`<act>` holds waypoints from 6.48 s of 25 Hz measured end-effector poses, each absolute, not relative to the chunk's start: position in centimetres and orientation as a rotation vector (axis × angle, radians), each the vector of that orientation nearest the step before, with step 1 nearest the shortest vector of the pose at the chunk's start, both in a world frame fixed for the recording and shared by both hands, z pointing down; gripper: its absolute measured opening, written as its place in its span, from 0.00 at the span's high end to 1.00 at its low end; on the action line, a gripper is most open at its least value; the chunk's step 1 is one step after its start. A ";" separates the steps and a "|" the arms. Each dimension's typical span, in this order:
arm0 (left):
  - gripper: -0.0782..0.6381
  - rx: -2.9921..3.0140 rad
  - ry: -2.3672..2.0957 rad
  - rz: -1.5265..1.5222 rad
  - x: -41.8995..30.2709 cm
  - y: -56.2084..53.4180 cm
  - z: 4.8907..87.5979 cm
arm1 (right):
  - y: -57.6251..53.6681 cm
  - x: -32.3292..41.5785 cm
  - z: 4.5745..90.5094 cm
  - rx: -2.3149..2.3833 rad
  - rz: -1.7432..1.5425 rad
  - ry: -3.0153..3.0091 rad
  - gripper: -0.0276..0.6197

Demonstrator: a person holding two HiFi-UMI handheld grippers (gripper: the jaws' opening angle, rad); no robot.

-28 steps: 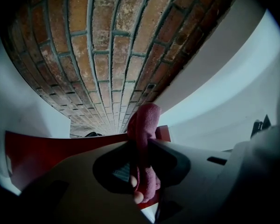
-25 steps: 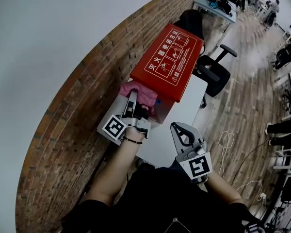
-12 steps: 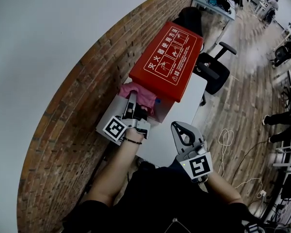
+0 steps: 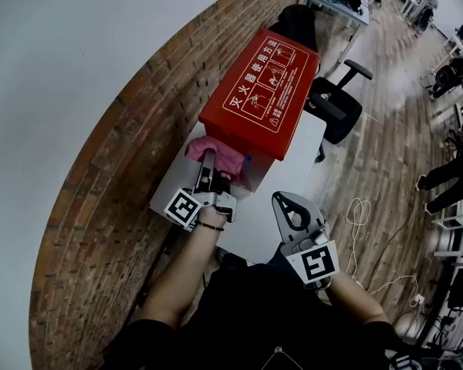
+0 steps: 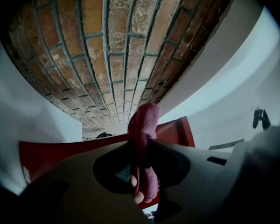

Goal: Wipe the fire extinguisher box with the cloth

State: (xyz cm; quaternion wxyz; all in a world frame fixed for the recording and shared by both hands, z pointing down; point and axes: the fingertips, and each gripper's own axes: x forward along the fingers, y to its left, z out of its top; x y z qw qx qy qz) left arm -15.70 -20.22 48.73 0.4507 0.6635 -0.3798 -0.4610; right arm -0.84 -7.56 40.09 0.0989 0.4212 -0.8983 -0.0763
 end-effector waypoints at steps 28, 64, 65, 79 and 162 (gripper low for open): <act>0.71 1.589 -1.081 -1.033 -16.0 -19.9 56.8 | -9.5 0.4 34.1 1.371 -0.323 -2.726 0.93; 0.71 1.518 -1.155 -0.943 -16.0 -19.9 68.0 | -9.6 0.9 34.0 1.379 -0.283 -2.713 0.93; 0.71 1.511 -1.155 -0.942 -16.0 -19.9 68.4 | -9.6 0.9 34.1 1.379 -0.279 -2.712 0.93; 0.71 1.419 -1.235 -0.886 -16.1 -20.0 72.9 | -9.6 1.8 34.7 1.376 -0.241 -2.705 0.93; 0.71 1.118 -1.340 -0.483 -7.2 -15.9 86.1 | -10.6 6.5 37.1 1.384 -0.177 -2.633 0.93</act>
